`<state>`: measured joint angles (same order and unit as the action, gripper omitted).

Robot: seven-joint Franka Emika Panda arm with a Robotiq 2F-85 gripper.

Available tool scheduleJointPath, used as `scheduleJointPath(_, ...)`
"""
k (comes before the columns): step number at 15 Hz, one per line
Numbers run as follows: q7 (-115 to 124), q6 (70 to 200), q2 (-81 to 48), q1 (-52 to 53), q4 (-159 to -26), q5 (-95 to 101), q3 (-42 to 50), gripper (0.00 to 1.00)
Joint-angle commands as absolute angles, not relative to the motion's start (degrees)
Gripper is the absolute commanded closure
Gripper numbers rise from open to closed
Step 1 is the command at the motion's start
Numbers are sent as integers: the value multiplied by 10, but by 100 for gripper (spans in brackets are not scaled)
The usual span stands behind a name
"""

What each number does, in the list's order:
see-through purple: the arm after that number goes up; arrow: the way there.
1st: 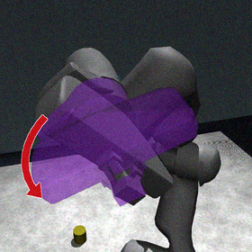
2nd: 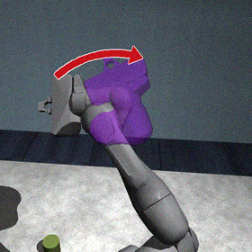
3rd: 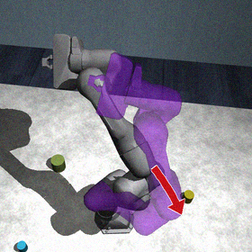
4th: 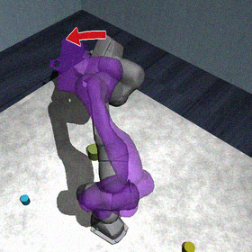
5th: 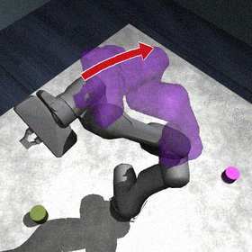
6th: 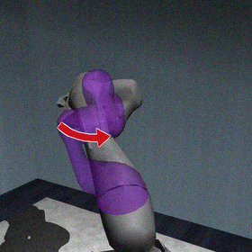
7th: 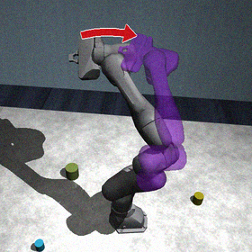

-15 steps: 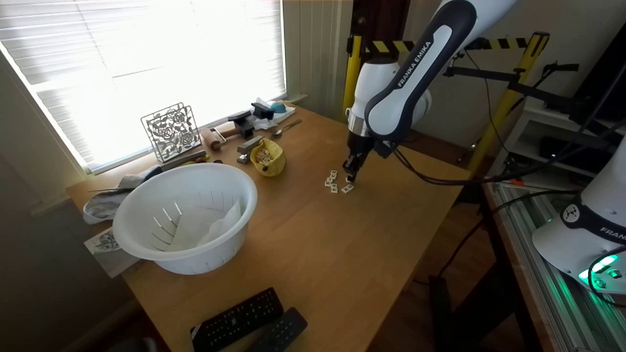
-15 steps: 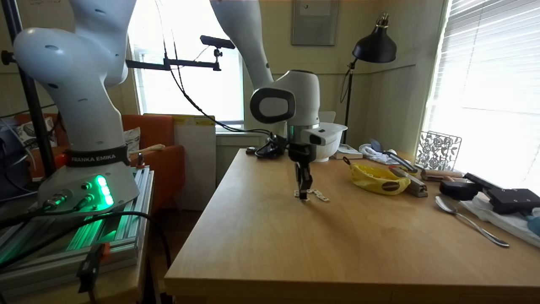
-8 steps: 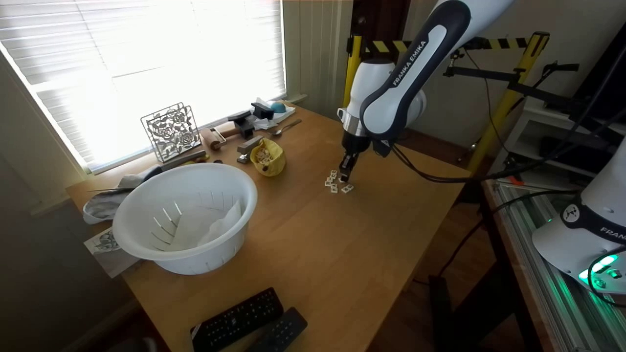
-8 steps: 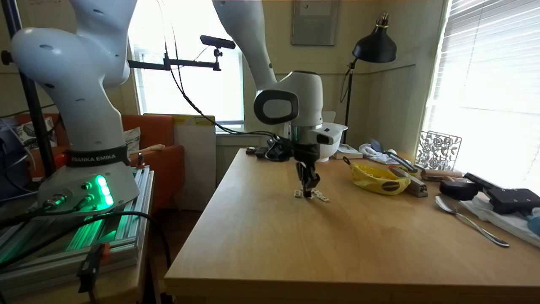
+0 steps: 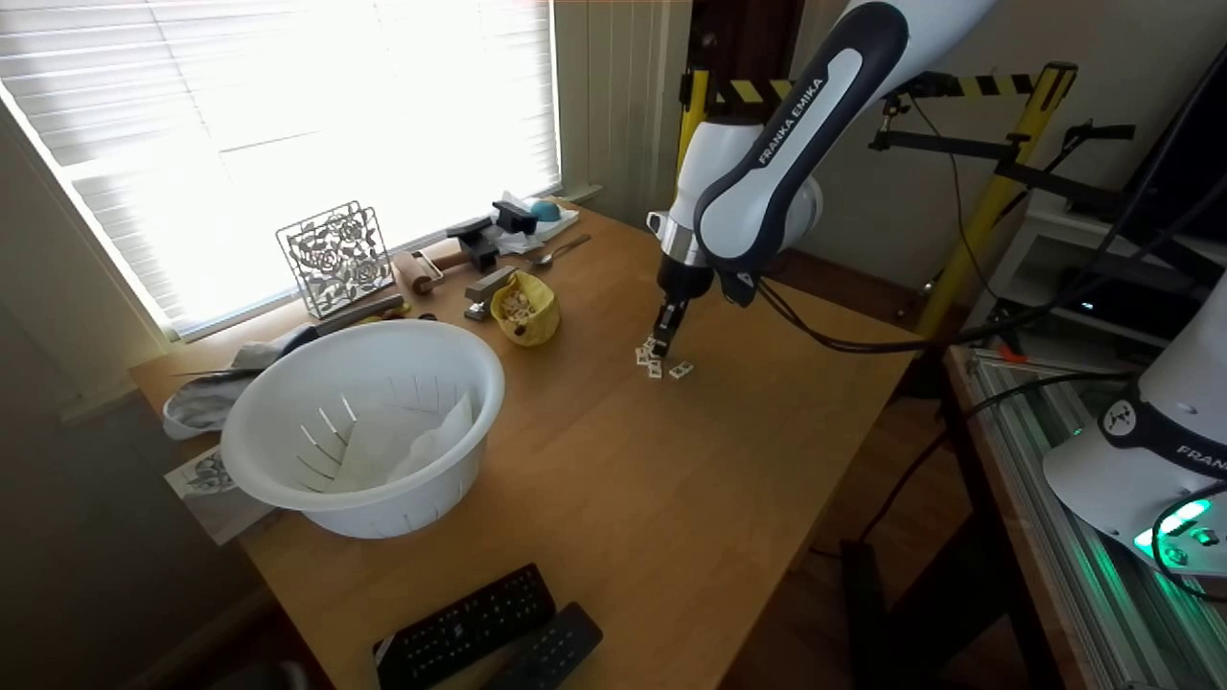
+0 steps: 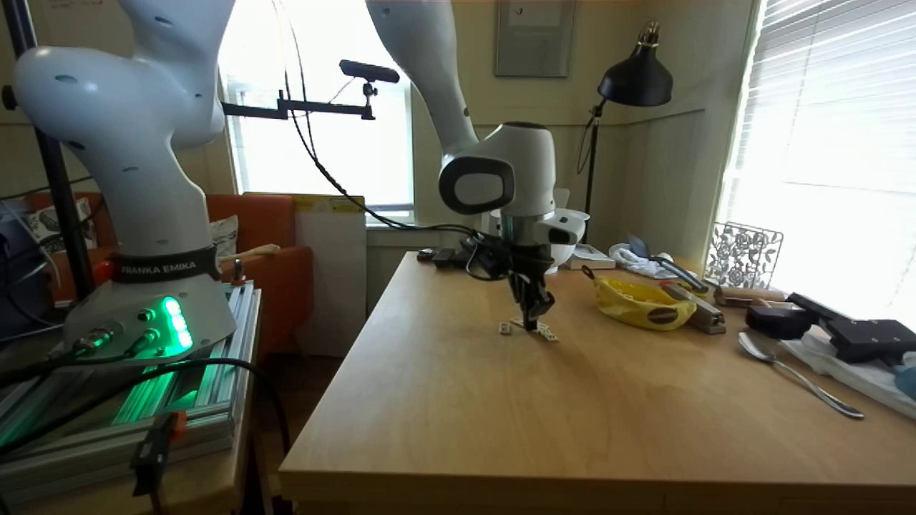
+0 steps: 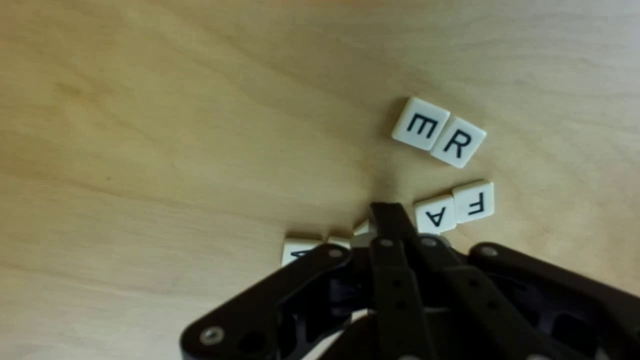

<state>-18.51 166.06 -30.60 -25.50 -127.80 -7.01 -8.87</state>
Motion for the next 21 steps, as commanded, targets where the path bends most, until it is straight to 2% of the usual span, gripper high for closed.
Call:
scheduleJointPath(1,-216,1661,-343,-275,-1255,-88,-111,100)
scheduleJointPath(21,-249,1652,-359,-288,-1239,-75,-132,100)
